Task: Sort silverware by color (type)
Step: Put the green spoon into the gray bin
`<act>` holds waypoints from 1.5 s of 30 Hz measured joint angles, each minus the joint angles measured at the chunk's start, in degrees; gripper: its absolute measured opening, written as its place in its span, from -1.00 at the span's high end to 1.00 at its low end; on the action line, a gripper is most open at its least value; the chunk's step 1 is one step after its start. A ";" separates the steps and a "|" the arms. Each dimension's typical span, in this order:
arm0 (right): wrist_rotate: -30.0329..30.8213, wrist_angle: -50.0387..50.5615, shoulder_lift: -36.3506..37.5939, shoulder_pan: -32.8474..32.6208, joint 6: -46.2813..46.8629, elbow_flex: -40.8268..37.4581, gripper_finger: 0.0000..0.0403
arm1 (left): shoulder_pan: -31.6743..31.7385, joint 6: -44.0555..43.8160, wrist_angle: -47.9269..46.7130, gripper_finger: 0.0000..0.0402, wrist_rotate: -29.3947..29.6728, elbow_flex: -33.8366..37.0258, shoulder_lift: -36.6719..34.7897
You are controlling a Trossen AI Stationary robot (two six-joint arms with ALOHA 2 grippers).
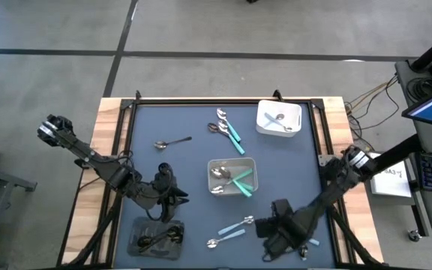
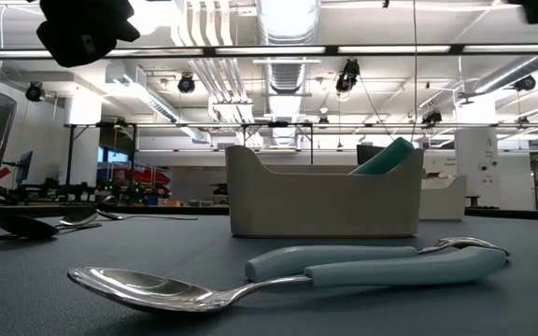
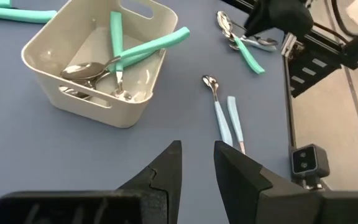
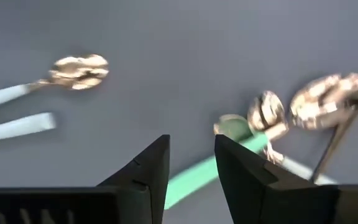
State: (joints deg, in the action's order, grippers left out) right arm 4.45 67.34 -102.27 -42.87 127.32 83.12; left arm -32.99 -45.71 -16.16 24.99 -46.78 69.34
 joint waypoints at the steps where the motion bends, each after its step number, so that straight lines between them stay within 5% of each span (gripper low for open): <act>1: -0.30 0.00 -0.54 -0.75 2.27 -0.04 0.41 | 0.27 0.00 0.00 0.62 0.14 0.00 0.00; 5: -5.54 -0.95 -3.37 -2.36 6.60 -0.05 0.41 | 1.17 -0.02 0.24 0.62 1.05 0.00 0.00; 8: -7.31 -3.86 -4.88 -3.10 1.15 -0.09 0.42 | 1.24 -0.02 0.26 0.62 1.03 0.00 0.00; 21: -7.36 -4.85 -6.54 -3.30 -70.71 -0.12 0.48 | -0.15 -1.73 0.56 0.62 -0.54 0.09 0.00; 27: -7.30 -4.94 -7.79 -3.52 -92.57 -0.12 0.49 | -2.46 -5.00 2.47 0.62 -0.50 0.09 0.00; 38: -7.16 -7.82 -12.11 -4.59 -101.88 -0.47 0.49 | -4.36 -6.32 9.26 0.62 2.35 0.11 0.00; 45: -7.69 -8.10 -12.60 -4.62 -97.67 -0.53 0.62 | -4.36 -7.37 12.03 0.62 4.16 0.00 0.00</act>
State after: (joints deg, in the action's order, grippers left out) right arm -3.23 59.24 -114.87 -47.48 29.65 82.59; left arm -37.34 -53.08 -4.13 29.15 -46.79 69.34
